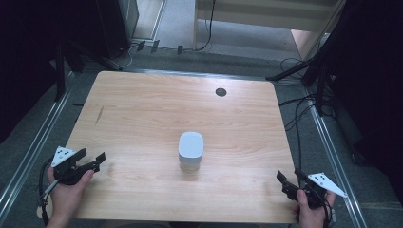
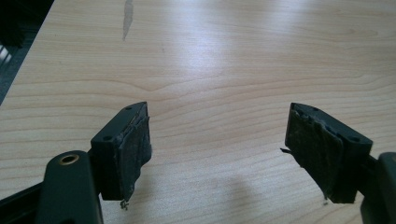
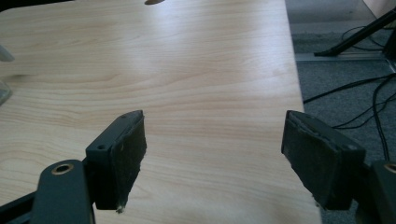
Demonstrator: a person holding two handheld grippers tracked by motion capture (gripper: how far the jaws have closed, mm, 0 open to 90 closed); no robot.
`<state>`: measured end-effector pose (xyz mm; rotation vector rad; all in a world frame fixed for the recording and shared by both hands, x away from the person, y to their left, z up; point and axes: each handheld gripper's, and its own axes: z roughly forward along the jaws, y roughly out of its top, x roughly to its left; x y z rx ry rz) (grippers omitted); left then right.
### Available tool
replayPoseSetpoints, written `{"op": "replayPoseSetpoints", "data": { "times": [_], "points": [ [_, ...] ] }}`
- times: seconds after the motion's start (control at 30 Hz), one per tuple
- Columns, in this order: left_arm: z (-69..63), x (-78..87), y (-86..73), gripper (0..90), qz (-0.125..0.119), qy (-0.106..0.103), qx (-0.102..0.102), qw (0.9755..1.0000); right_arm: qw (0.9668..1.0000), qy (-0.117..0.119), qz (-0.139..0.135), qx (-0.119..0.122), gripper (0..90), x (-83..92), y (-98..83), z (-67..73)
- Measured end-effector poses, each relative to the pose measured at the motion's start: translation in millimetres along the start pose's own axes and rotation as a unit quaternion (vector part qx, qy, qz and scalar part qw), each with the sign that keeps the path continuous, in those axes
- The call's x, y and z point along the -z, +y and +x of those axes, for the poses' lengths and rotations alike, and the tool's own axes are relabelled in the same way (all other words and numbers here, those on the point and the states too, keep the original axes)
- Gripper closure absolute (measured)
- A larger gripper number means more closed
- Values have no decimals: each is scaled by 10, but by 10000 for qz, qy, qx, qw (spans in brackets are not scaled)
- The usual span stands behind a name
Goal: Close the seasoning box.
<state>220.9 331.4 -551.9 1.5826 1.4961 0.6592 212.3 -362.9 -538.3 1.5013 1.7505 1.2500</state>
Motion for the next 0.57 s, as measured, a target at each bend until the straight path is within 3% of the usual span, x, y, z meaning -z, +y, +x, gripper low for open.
{"op": "replayPoseSetpoints", "data": {
  "times": [0.4, 0.57],
  "points": [
    [5, -5, 3, 230, 2, 24, 34, 10000, 9999, -89, 14, -96, 237, 62, -102, -93],
    [9, -9, 8, 283, 27, 21, 41, 10000, 9999, -60, -85, -115, 238, 77, -110, -89]
  ]
}}
